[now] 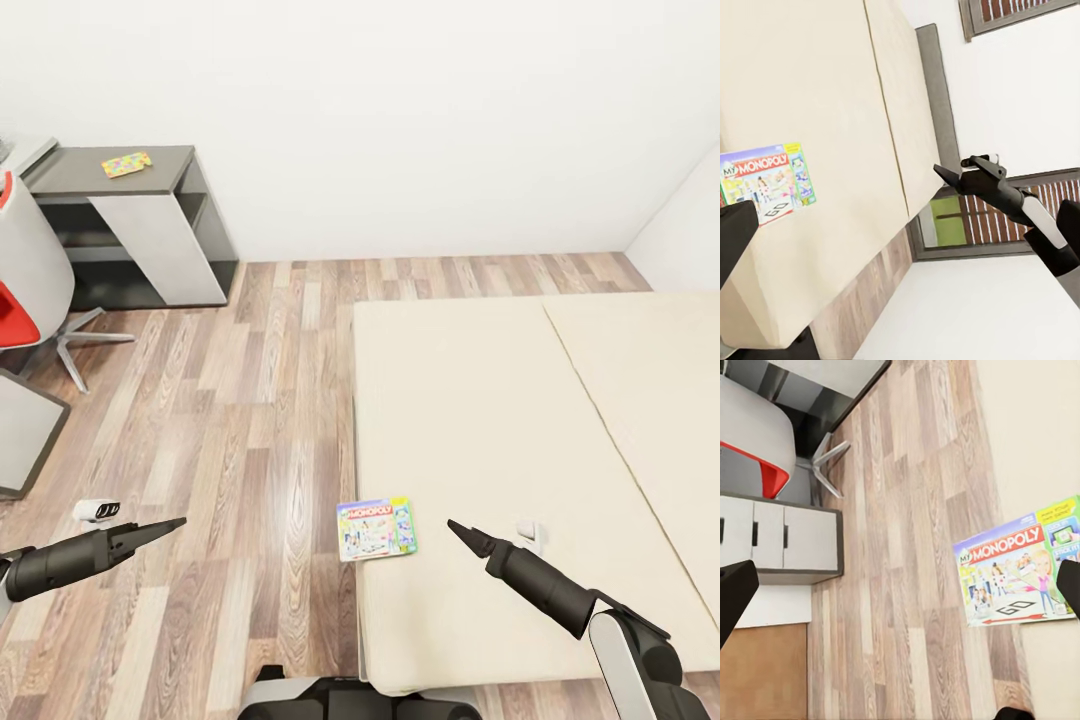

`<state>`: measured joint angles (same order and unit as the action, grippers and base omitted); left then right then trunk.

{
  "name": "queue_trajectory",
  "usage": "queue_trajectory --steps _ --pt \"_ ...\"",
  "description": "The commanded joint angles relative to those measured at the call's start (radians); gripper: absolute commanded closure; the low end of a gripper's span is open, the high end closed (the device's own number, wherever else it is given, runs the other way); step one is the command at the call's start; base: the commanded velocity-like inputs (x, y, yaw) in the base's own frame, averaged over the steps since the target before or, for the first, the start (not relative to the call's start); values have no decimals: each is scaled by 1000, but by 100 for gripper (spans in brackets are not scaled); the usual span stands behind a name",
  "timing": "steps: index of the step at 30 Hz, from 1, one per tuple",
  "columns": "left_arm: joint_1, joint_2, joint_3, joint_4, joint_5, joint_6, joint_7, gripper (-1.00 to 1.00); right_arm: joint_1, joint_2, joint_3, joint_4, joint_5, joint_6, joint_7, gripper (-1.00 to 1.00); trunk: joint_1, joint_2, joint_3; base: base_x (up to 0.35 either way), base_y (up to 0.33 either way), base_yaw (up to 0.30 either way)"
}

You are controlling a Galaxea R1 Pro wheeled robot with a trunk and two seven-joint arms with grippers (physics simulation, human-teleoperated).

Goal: Put all the toys in the child's room - the three board games (two on the bed and one on the table), the two jigsaw puzzles on the table, and the tennis ball on the table - inside the toy box on the table in the child's room.

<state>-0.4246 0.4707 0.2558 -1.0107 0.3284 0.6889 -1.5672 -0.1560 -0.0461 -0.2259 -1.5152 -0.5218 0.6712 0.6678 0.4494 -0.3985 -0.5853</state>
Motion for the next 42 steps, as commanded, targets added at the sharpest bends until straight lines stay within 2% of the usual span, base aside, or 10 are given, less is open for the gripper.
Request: queue_trajectory --steps 1,42 --pt "0 0 0 0 0 11 -4 -100 -1 0 -1 0 -4 7 1 -100 1 -1 0 0 0 0" --pt "0 0 0 0 0 11 -4 -100 -1 8 2 0 -3 7 0 -100 1 -1 69 0 0 0"
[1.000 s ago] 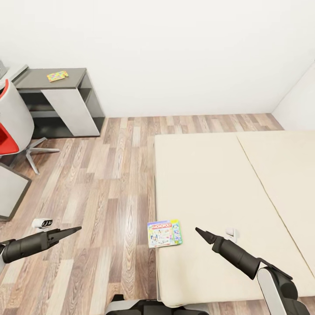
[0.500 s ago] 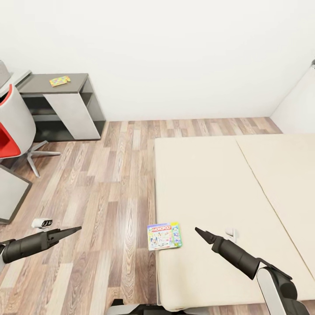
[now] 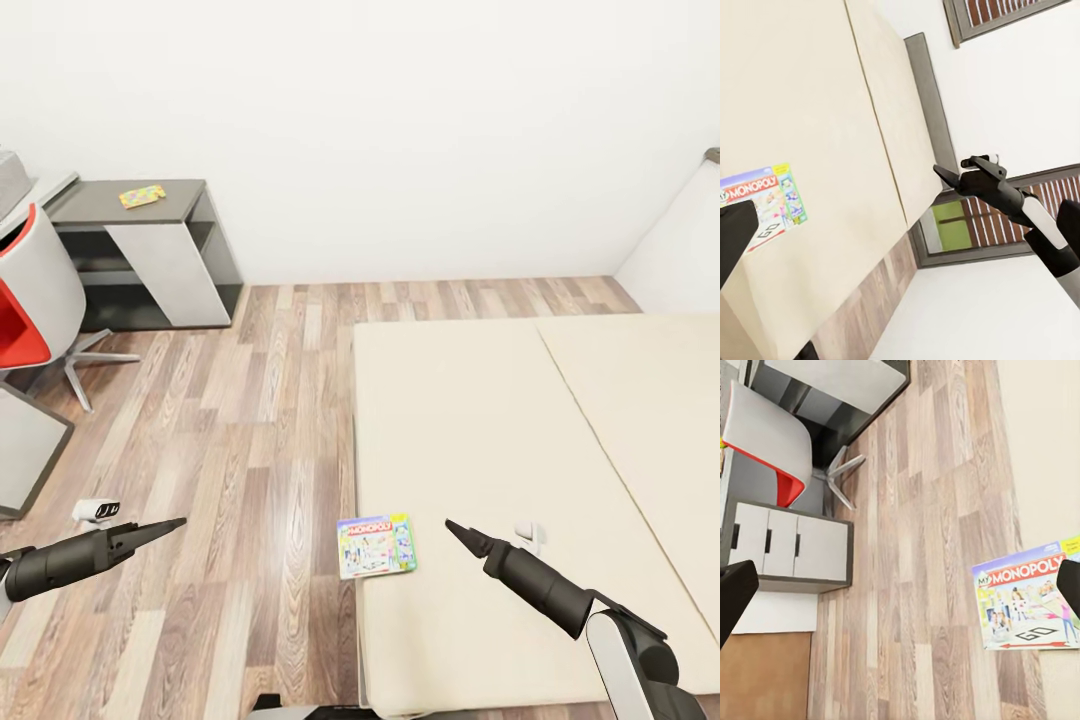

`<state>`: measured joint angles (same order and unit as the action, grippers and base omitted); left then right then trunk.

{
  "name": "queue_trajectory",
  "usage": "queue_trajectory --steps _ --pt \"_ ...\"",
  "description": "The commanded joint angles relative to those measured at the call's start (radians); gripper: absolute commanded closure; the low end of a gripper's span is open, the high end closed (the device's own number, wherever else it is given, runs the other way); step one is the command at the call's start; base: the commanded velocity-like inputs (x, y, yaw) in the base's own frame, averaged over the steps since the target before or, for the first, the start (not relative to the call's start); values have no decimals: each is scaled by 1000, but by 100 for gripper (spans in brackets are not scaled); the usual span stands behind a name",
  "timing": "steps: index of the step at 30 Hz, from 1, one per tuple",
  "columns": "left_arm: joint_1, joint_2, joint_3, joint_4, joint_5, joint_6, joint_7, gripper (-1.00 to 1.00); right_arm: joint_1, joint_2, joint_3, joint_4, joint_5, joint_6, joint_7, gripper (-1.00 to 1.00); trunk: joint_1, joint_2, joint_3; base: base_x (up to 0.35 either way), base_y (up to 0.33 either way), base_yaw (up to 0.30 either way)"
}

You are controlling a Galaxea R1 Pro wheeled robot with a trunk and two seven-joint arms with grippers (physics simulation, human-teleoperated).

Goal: Put all the toys in the child's room - the three board games (two on the bed and one on the table), the two jigsaw puzzles on the table, and the tennis ball on the table - inside the toy box on the table in the child's room.

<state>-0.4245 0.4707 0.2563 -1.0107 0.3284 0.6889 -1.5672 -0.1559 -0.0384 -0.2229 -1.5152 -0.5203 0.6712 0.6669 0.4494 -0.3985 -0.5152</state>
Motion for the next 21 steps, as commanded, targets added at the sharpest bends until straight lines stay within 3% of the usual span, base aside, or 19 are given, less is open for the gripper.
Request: queue_trajectory --steps 1,21 --pt "0 0 0 0 0 11 -4 -100 -1 0 -1 0 -4 7 1 -100 1 -2 0 0 0 0" --pt "0 0 0 0 0 11 -4 -100 -1 2 0 0 -5 7 -2 -100 1 -2 34 0 0 0"
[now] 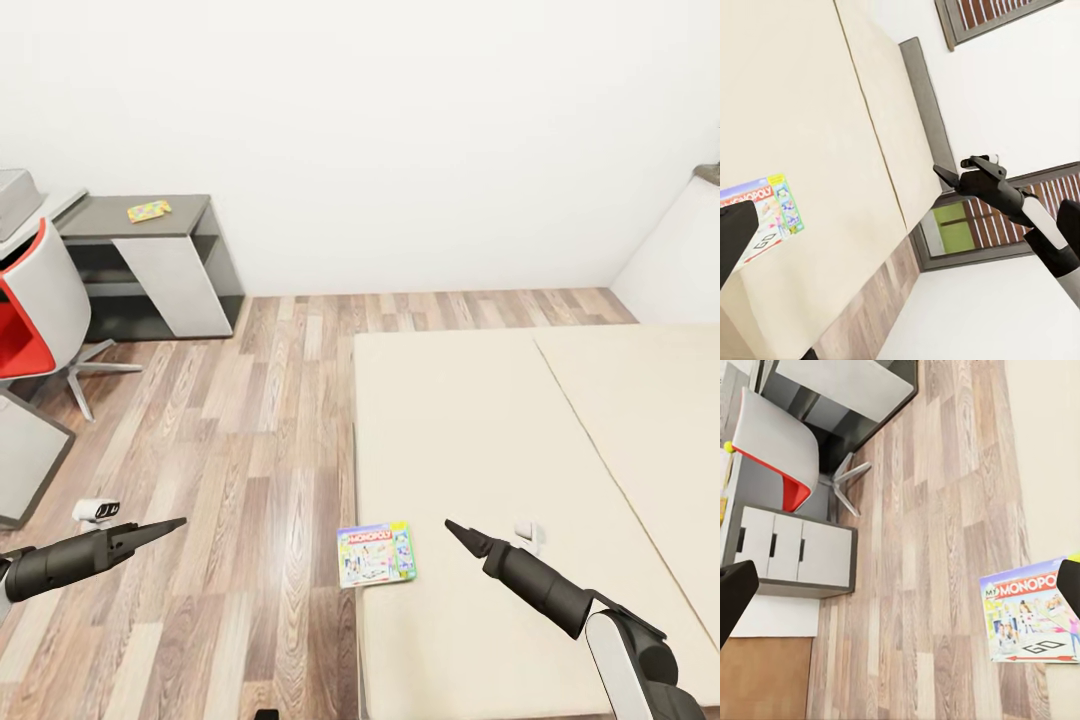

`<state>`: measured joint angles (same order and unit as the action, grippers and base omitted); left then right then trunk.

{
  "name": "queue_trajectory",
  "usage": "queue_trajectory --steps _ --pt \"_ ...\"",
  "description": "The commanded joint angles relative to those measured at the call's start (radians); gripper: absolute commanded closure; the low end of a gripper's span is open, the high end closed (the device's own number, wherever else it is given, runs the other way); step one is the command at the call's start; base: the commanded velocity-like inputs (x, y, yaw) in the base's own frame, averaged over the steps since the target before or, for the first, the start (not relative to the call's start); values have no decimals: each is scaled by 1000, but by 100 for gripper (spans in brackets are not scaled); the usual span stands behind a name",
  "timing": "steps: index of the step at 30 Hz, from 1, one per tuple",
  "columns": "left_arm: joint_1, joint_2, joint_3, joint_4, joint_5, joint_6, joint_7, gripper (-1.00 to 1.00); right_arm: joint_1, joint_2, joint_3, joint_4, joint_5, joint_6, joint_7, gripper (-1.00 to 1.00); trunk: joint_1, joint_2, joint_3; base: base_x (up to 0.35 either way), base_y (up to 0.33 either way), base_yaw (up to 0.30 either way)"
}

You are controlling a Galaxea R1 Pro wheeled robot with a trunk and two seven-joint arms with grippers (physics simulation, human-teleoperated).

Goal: Put all the toys in the child's room - the three board games (two on the bed and one on the table), the two jigsaw puzzles on the table, and the tennis ball on the table - inside the toy box on the table in the child's room.

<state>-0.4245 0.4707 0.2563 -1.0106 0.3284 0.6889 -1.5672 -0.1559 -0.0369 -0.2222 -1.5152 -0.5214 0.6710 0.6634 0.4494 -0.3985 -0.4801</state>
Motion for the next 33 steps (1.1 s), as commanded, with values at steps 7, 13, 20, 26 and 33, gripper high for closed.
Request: queue_trajectory --steps 7,13,20,26,33 --pt "0 0 0 0 0 11 -4 -100 -1 0 0 0 -5 7 -1 -100 1 -2 10 0 0 0" --pt "0 0 0 0 0 11 -4 -100 -1 1 0 0 -5 6 -2 -100 1 -2 20 0 0 0" --pt "0 0 0 0 0 11 -4 -100 -1 2 0 0 -5 6 -2 -100 1 -2 32 0 0 0" --pt "0 0 0 0 0 11 -4 -100 -1 2 0 0 -5 6 -2 -100 1 -2 42 0 0 0" --pt "0 0 -1 0 0 11 -4 -100 -1 2 0 0 -5 6 -2 -100 1 -2 54 0 0 0"
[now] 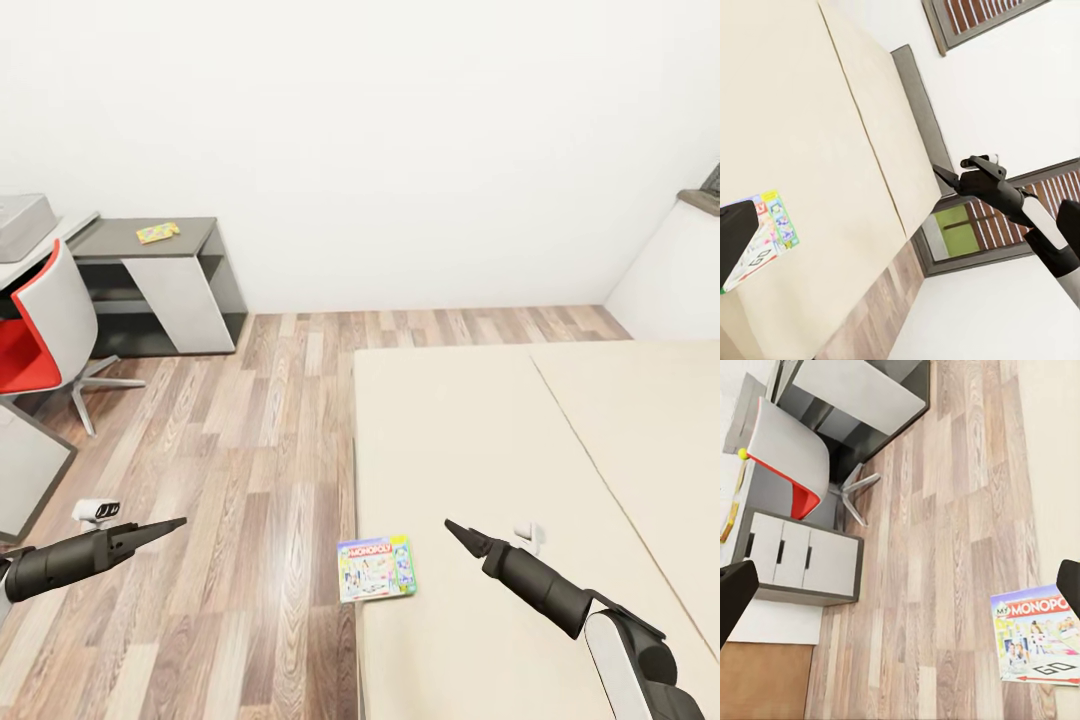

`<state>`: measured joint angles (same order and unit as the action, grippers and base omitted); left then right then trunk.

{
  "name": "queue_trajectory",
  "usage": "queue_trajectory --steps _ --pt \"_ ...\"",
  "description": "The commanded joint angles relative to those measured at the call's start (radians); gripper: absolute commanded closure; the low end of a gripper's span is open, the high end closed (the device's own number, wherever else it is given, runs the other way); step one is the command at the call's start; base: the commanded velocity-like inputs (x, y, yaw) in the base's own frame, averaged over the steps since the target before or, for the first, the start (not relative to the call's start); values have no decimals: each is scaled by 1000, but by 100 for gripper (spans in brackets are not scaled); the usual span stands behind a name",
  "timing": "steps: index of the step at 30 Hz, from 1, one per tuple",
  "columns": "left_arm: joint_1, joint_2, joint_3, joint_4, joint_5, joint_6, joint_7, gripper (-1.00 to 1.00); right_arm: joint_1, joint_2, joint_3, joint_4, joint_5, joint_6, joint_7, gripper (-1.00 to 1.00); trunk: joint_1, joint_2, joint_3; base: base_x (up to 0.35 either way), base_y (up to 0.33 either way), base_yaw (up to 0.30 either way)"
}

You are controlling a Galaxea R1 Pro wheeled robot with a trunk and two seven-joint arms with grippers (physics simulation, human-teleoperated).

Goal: Put all the toys in the child's room - the three board games (two on the bed and one on the table), the two jigsaw puzzles on the table, and the tennis ball on the table - inside the toy box on the table in the child's room.

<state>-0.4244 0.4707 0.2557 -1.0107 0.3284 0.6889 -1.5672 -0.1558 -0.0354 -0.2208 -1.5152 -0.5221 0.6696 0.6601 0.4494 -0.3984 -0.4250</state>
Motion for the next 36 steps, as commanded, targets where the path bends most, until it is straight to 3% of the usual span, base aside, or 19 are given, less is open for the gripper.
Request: queue_trajectory --steps 1,36 --pt "0 0 0 0 0 11 -4 -100 -1 0 -1 0 -4 7 1 -100 1 -2 0 0 0 0" --pt "0 0 0 0 0 11 -4 -100 -1 0 0 0 -4 7 1 -100 1 -2 59 0 0 0"
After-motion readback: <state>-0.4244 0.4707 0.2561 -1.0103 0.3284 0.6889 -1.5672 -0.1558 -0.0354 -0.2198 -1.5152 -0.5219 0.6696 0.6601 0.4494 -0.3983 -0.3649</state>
